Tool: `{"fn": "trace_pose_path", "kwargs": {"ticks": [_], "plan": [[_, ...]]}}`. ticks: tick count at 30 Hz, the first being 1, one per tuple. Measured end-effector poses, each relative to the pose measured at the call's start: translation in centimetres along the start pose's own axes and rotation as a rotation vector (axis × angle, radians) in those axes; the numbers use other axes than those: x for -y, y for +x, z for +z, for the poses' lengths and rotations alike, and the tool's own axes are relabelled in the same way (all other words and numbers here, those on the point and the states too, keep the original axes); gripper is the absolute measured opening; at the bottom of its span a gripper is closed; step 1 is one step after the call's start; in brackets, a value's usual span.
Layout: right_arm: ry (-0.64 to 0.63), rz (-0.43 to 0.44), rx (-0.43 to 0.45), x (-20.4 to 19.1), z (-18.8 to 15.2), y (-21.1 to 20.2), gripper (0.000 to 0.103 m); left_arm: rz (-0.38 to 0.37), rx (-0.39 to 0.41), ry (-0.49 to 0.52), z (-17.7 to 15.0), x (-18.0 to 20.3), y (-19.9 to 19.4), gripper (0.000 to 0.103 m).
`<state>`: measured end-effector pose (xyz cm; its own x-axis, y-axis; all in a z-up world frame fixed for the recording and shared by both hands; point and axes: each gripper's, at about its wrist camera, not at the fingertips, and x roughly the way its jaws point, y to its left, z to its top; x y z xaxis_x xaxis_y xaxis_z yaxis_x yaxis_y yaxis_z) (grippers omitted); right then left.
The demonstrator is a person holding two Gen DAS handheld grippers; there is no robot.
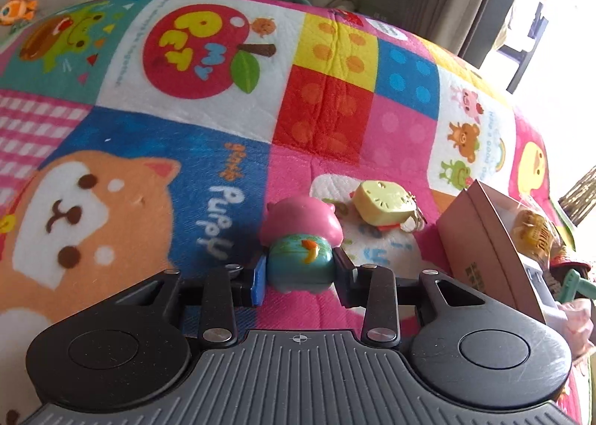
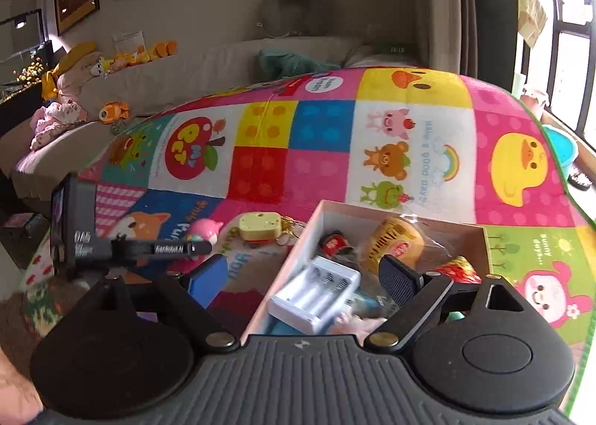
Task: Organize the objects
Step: 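Grasp the pink-teal mushroom toy with the left gripper while the right gripper grasps the yellow cat keychain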
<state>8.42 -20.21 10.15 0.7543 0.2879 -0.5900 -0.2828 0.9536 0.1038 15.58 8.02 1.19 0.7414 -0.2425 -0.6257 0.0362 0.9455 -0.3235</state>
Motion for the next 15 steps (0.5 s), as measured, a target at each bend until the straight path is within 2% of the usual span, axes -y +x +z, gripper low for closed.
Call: {"fn": "trace_pose_path", "kwargs": {"ticks": [4,7,11,15], "plan": [[0.002,0.045,-0.055,-3.7,4.0,4.7,0.096,-0.020,0.019,-0.006,-1.5,-2.0,-2.5,0.039],[-0.064,0.039,-0.154,-7.7,6.4,10.4,0.096,-0.029,0.046,-0.014,-2.2,-2.7,-2.9,0.039],[-0.098,-0.048,-0.272,-9.7,7.8,18.5,0.096,-0.006,0.077,0.033,-2.6,-2.1,-2.8,0.040],[-0.021,-0.187,-0.387,-8.4,6.8,24.4,0.094,-0.042,0.077,-0.017,-2.5,-3.0,-2.8,0.039]]}}
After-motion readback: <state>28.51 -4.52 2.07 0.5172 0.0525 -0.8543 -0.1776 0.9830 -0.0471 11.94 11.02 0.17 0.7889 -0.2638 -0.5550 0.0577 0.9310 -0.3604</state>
